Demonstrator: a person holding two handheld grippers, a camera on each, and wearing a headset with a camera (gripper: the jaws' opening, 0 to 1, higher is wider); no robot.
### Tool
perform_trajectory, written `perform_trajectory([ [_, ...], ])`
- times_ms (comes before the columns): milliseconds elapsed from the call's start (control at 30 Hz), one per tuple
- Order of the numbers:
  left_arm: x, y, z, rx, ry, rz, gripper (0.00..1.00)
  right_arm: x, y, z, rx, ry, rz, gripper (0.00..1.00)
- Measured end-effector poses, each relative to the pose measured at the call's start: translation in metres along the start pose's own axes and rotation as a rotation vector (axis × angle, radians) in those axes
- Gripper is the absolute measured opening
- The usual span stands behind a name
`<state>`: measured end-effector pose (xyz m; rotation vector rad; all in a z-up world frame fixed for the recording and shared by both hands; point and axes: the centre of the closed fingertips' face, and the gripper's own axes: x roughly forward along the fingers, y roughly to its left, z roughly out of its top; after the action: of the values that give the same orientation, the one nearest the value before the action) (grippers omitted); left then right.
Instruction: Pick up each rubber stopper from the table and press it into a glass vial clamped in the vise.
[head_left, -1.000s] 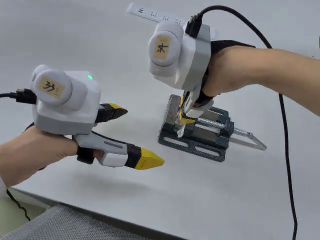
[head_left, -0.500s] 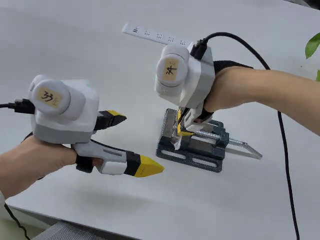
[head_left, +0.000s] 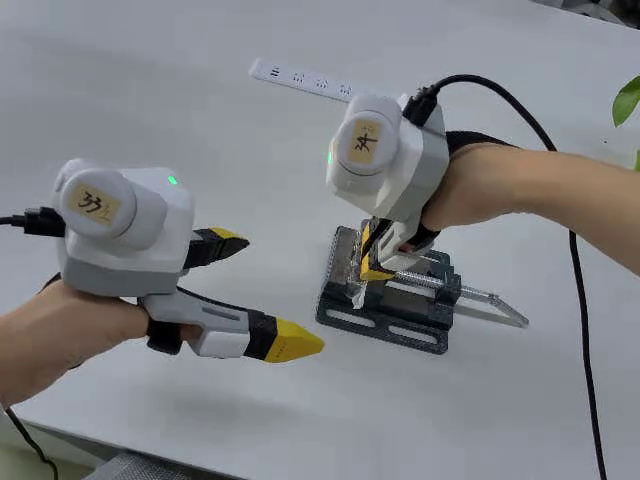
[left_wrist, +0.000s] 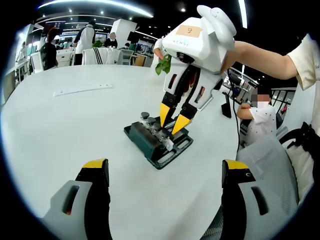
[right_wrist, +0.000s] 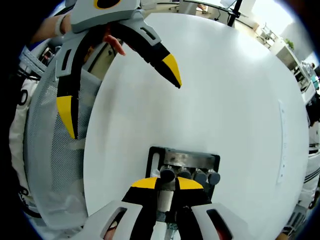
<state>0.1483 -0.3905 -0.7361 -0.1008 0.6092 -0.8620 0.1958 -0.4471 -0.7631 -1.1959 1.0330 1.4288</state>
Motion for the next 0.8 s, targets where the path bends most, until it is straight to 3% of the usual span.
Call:
perform_trajectory([
  [100,0.000,0.001,0.001,0.001,0.000,-0.001,0.93,-0.006,0.003,-0.002,0.005,-0.023,0.001,0.12],
  [233,0.001,0.002,0.001,0.006,0.001,-0.004,0.94,-0.010,0.006,0.006,0.049,-0.119,0.014,0.24],
  [367,0.002,0.001,0.002,0.008,0.002,-0.005,0.94,-0.010,0.009,0.006,0.061,-0.161,0.023,0.32],
  [533,0.002,0.001,0.005,0.017,0.001,-0.005,0.94,-0.006,0.012,-0.001,0.080,-0.197,0.017,0.46],
  [800,0.001,0.001,0.008,0.032,-0.008,-0.006,0.96,0.000,0.016,-0.005,0.157,-0.312,-0.025,0.68],
])
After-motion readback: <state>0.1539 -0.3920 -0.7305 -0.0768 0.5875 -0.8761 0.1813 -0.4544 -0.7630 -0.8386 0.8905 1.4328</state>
